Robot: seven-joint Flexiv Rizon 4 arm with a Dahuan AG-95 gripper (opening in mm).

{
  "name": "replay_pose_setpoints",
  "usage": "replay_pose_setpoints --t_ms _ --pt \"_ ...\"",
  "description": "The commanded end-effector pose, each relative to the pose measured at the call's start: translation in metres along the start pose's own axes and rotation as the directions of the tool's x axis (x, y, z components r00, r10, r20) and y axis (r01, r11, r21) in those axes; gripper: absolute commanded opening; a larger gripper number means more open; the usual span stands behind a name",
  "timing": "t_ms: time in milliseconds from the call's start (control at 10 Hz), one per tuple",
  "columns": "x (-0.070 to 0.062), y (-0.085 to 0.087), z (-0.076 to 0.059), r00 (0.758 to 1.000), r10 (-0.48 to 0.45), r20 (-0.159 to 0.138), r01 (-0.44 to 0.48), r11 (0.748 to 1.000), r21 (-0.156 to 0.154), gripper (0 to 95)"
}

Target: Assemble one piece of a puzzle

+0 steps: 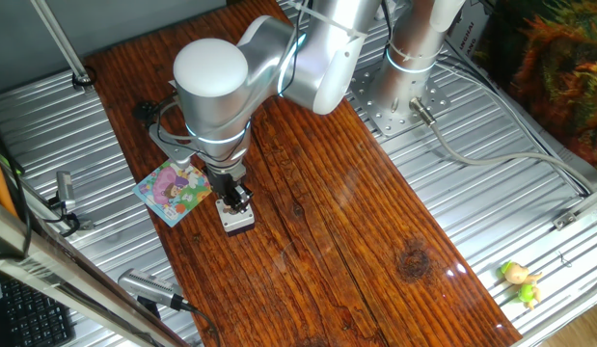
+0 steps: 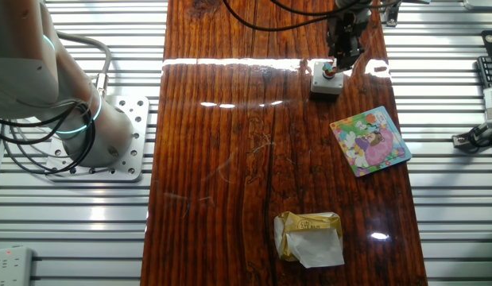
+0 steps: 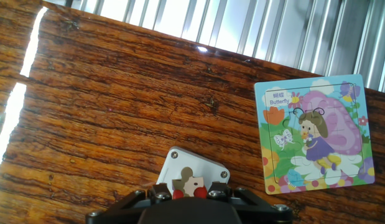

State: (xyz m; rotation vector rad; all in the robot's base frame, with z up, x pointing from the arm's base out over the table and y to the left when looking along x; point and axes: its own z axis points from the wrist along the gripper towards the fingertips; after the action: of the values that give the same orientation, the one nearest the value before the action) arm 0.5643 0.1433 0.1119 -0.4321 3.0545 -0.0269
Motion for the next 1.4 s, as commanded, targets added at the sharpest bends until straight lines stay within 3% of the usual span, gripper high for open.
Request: replay_pose_setpoints --t_ms 100,1400 --pt "-0.0002 -0.0001 0.0004 1.0 0.002 0.001 -0.002 1.0 0.0 38.0" --pt "0.0004 0.0013 0.0049 1.0 0.003 -0.002 -0.003 1.0 0.001 38.0"
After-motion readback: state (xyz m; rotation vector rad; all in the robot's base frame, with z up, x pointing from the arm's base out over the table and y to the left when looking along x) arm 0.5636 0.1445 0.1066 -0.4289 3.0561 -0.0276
